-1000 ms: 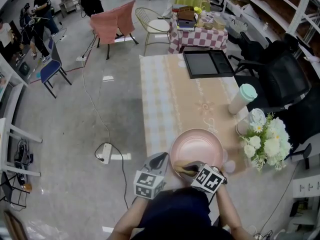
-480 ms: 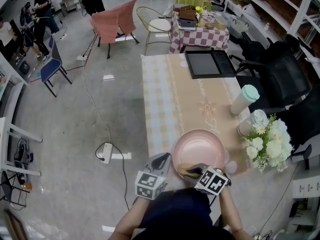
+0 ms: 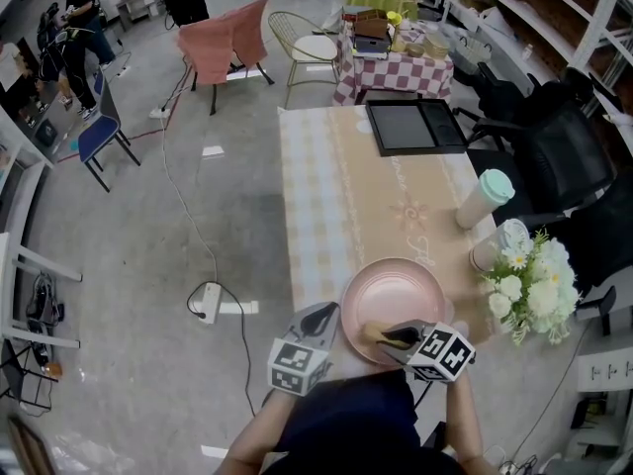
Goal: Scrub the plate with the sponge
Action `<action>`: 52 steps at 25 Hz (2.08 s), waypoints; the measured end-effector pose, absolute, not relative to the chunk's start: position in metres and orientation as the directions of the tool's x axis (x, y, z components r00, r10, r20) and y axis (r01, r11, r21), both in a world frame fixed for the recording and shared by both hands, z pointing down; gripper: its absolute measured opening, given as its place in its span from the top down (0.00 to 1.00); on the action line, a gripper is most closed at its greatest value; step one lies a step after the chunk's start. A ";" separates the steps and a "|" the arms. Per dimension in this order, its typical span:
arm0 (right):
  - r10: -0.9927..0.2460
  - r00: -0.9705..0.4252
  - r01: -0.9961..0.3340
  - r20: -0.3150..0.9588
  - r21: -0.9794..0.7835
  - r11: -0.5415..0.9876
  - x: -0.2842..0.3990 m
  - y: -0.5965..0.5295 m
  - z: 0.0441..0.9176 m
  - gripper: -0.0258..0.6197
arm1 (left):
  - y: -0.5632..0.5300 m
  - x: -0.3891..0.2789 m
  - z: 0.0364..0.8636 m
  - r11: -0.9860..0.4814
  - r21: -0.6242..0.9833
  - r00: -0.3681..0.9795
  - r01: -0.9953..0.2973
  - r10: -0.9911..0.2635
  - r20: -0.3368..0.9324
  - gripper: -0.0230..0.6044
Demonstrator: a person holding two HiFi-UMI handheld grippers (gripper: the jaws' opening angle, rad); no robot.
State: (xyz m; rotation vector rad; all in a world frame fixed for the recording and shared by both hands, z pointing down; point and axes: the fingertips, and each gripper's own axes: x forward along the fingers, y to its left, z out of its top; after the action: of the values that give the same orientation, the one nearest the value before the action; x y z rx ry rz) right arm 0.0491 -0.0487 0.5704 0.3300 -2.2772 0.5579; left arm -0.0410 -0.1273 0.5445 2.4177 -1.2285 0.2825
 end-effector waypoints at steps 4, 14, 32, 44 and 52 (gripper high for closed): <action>-0.126 -0.685 -0.437 0.718 -0.266 0.859 0.063 -0.065 0.559 0.87 | -0.129 -0.042 0.547 -0.527 0.264 0.589 -0.808 -0.723 0.361 0.94; -0.398 -0.513 -0.515 0.761 0.099 0.851 0.081 -0.123 0.551 0.87 | -0.124 -0.040 0.548 -0.512 0.270 0.579 -0.815 -0.719 0.384 0.94; -0.514 -0.366 -0.347 0.775 0.399 0.849 0.067 -0.166 0.571 0.87 | -0.123 -0.046 0.561 -0.473 0.266 0.542 -0.840 -0.734 0.408 0.94; -0.509 -0.387 -0.323 0.769 0.404 0.856 0.054 -0.174 0.582 0.87 | -0.124 -0.049 0.557 -0.459 0.258 0.527 -0.850 -0.741 0.416 0.94; -0.476 -0.385 -0.328 0.791 0.366 0.871 0.051 -0.178 0.598 0.87 | -0.125 -0.051 0.559 -0.449 0.255 0.517 -0.856 -0.743 0.425 0.94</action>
State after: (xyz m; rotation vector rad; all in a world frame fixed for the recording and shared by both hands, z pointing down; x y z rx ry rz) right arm 0.0511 -0.1784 0.5976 0.5869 -2.0051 -0.1805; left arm -0.0513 -0.1253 0.5590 2.3248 -1.3119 0.3498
